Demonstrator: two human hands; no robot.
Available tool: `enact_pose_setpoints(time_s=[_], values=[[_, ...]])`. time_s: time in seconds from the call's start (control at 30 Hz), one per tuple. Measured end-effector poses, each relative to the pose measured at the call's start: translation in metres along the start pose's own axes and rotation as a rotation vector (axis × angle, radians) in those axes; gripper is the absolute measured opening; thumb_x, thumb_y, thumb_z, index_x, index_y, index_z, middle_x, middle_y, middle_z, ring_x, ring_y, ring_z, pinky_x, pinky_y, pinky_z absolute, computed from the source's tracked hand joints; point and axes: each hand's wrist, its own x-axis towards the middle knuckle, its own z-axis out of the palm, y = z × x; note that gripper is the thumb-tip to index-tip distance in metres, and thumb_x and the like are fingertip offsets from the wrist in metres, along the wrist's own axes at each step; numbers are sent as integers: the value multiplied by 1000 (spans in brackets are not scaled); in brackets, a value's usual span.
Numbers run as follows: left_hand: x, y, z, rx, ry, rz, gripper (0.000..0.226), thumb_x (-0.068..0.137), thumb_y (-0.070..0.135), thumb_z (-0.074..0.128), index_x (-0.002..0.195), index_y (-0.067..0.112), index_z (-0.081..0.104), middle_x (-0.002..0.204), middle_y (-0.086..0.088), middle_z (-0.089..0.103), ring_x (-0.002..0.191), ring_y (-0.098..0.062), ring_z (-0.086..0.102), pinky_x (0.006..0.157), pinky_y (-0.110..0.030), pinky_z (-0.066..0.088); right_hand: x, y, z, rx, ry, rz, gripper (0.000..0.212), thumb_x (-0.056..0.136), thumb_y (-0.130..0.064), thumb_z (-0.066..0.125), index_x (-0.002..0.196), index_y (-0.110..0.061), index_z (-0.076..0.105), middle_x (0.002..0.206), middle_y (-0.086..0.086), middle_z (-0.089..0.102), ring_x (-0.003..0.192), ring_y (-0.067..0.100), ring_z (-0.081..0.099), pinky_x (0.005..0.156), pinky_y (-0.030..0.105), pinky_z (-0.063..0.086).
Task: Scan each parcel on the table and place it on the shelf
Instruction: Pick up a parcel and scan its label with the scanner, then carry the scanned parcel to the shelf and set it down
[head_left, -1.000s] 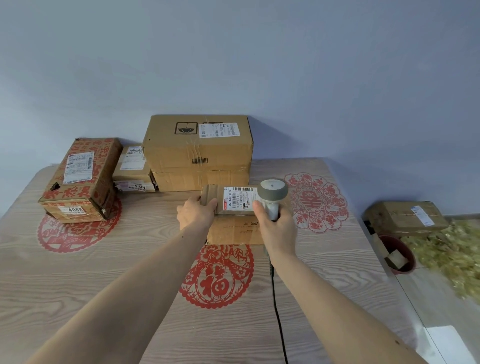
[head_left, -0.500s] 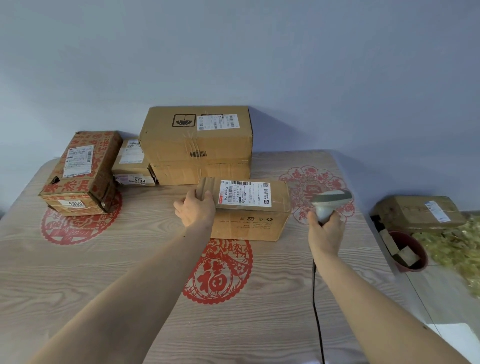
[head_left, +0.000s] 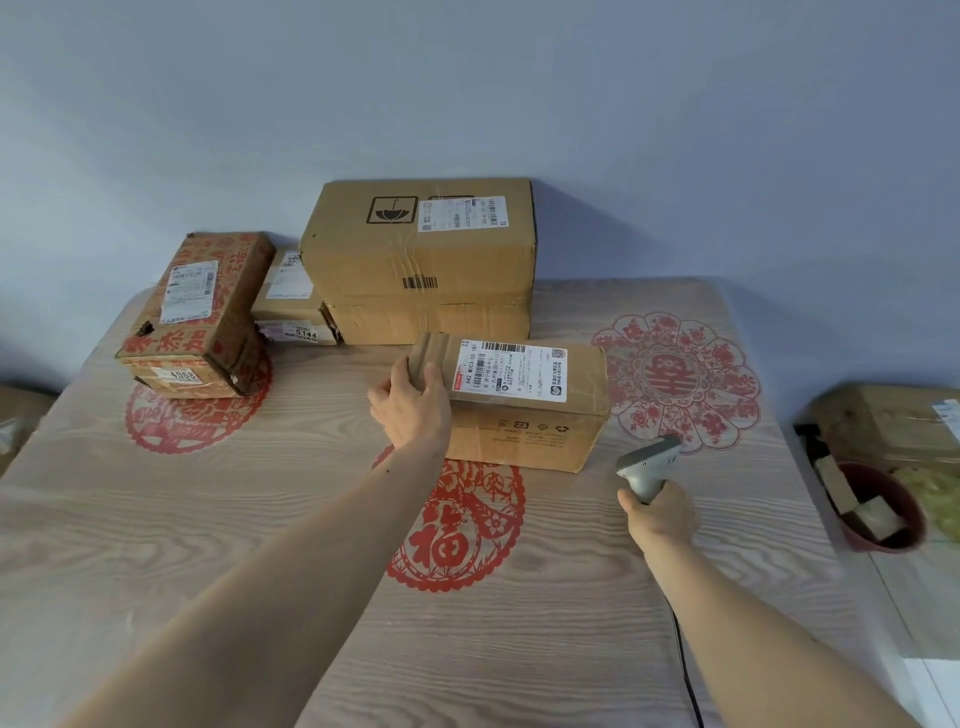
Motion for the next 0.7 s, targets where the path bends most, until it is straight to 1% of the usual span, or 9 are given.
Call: enact_pose_setpoints(time_s=[0.17,0.27,0.33,0.4,0.47,0.5,0.57,0.63,0.7], values=[[-1,-1,2,1,-1,-16,54,97,45,45,148,27,40,140,-10,36,131,-30,35,108,-48,34,7,4,-1,-28,-69,56,53,76,-37,81,112,-4,60,115,18,65,112,38,57,97,46,46],[-2,0,2,-4,-2,-26,55,97,46,45,149,28,37,141,-11,36,130,-31,35,105,-47,34,-2,-8,-11,-41,-78,121,67,69,-39,85,118,-2,56,123,17,59,120,38,52,92,41,47],[-3,0,1,-10,-6,-31,56,97,46,45,150,28,36,141,-12,36,130,-31,35,103,-46,35,-11,-25,-22,12,29,75,56,72,-22,79,118,-2,56,127,17,54,123,37,45,90,42,46],[-4,1,1,-18,-12,-33,58,97,46,47,150,26,35,142,-12,36,131,-31,35,102,-46,35,-22,-49,-33,203,163,-30,47,73,-1,67,119,-3,55,128,15,50,121,35,44,97,45,44],[-3,1,-2,-22,-18,-39,61,96,46,49,150,23,34,143,-13,36,132,-32,34,103,-48,36,-34,-79,-44,410,209,-137,43,73,3,64,113,-8,55,118,9,53,112,30,52,94,43,46],[-3,2,-4,-20,-24,-51,63,95,47,50,150,20,34,143,-14,37,132,-33,35,104,-50,36,-41,-95,-49,484,174,-166,33,78,-3,63,109,-11,56,113,6,56,108,28,55,90,40,46],[-1,1,-4,6,-39,-102,67,93,53,51,145,13,36,141,-16,40,130,-36,38,105,-54,38,-48,-124,-53,561,50,-176,14,93,-30,56,102,-19,55,102,0,58,99,24,57,84,36,41],[0,1,-6,8,-70,-165,68,91,58,51,137,10,38,136,-18,47,123,-39,46,101,-55,42,-52,-144,-54,541,-76,-188,35,97,-56,38,98,-24,54,99,-1,56,93,22,54,82,37,38],[-2,2,-9,-38,-110,-200,62,92,59,50,128,9,38,129,-18,54,112,-39,55,95,-52,48,-54,-155,-53,492,-114,-194,50,99,-60,29,97,-17,55,92,1,56,84,20,53,79,36,37]])
